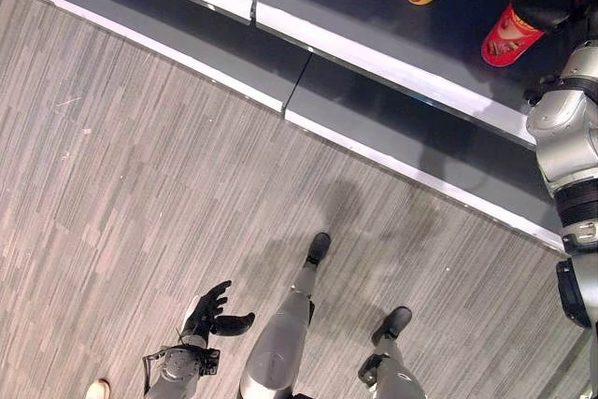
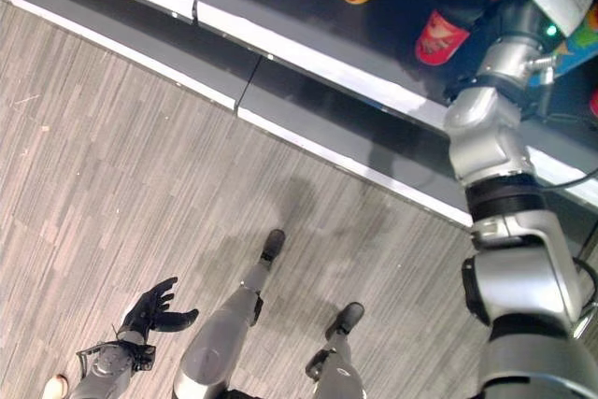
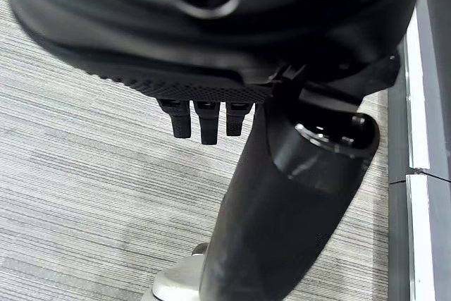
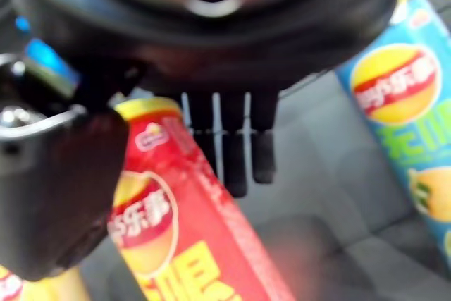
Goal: Put the goods on the table back onto the shelves and tidy them up.
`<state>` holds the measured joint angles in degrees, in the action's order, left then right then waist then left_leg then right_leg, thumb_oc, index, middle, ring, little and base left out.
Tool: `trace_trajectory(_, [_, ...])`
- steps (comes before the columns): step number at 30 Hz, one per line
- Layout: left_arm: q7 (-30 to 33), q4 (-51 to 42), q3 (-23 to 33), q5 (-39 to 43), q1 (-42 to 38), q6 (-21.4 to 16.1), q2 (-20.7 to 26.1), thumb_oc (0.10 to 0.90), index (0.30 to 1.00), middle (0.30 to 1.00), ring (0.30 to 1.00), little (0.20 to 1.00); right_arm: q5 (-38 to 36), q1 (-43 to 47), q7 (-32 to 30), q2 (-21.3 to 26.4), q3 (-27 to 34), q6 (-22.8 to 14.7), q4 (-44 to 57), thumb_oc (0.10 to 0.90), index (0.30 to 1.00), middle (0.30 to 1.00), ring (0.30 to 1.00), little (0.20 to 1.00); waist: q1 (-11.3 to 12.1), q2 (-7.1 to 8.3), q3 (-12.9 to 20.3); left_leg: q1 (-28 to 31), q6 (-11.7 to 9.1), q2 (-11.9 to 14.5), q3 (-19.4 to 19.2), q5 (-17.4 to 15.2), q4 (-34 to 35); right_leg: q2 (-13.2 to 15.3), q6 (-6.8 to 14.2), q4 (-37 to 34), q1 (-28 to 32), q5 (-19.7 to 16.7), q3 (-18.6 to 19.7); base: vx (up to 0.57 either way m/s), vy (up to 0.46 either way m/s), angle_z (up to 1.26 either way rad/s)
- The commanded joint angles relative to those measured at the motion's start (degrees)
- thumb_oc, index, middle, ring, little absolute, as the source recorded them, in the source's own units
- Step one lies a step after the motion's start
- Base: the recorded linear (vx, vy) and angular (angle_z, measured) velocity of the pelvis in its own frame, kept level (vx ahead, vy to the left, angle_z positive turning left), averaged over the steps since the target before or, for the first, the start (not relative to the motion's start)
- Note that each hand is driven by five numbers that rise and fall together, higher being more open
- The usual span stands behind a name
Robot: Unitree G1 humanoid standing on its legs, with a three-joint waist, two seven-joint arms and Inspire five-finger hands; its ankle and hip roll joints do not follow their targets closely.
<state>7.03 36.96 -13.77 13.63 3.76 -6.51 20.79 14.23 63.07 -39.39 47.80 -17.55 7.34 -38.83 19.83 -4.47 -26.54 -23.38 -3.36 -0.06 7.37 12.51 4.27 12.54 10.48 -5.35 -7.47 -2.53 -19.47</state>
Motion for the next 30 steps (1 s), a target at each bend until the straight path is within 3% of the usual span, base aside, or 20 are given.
trace_trajectory(1, [2.16, 0.02, -3.37, 2.85, 1.38, -1.73, 3.91, 0.800, 0.900, 0.900, 0.900, 0.900, -1.92, 7.26, -5.23, 5.47, -3.03, -3.39, 0.98, 0.400, 0.300, 0.300, 0.300, 0.300, 1.09, 0.36, 5.31, -0.11, 0.62, -2.34, 4.73, -7.43, -1.74, -0.05, 0.75, 1.26, 0.98, 2.10, 0.70, -0.01, 0.017, 0.06])
trace_trajectory(26, [2.50, 0.60, -4.24, 3.59, 0.78, -1.99, 4.22, 0.800, 0.900, 0.900, 0.900, 0.900, -3.90, 12.53, -3.49, 6.53, -9.38, -3.65, -5.90, 0.400, 0.300, 0.300, 0.300, 0.300, 2.36, 1.39, 5.36, -0.10, 0.29, -2.68, 5.91, -7.38, -1.18, -0.10, 0.96, 0.66, 1.58, 1.99, -0.39, 0.00, 0.000, 0.01])
trace_trajectory(27, [2.49, 0.58, -4.32, 3.63, 0.80, -2.03, 4.20, 0.800, 0.900, 0.900, 0.900, 0.900, -3.97, 12.60, -3.44, 6.47, -9.61, -3.70, -6.23, 0.595, 0.592, 0.592, 0.592, 0.592, 2.40, 1.39, 5.40, -0.06, 0.26, -2.70, 5.90, -7.33, -1.11, -0.09, 0.99, 0.63, 1.59, 1.99, -0.47, 0.00, 0.000, 0.00])
trace_trajectory(28, [2.42, 0.43, -4.37, 3.54, 0.90, -2.00, 4.24, 0.800, 0.900, 0.900, 0.900, 0.900, -3.98, 12.60, -3.31, 6.47, -9.82, -3.76, -6.43, 0.759, 0.839, 0.839, 0.839, 0.839, 2.45, 1.39, 5.49, 0.00, 0.25, -2.74, 5.98, -7.28, -1.08, -0.12, 0.98, 0.63, 1.62, 1.96, -0.49, 0.00, 0.000, 0.00])
trace_trajectory(29, [2.42, 0.28, -4.42, 3.44, 0.91, -1.99, 4.33, 0.800, 0.900, 0.900, 0.900, 0.900, -3.92, 12.62, -3.30, 6.44, -9.97, -3.75, -6.48, 0.800, 0.900, 0.900, 0.900, 0.900, 2.45, 1.41, 5.59, 0.08, 0.25, -2.76, 6.02, -7.28, -0.99, -0.13, 0.99, 0.63, 1.65, 1.95, -0.50, 0.00, 0.000, 0.00])
trace_trajectory(30, [2.42, 0.28, -4.42, 3.44, 0.91, -1.98, 4.32, 0.800, 0.900, 0.900, 0.900, 0.900, -3.92, 12.63, -3.30, 6.44, -9.98, -3.76, -6.49, 0.800, 0.900, 0.900, 0.900, 0.900, 2.44, 1.41, 5.59, 0.08, 0.24, -2.76, 6.02, -7.27, -0.98, -0.13, 0.99, 0.63, 1.65, 1.96, -0.51, 0.00, 0.000, 0.00])
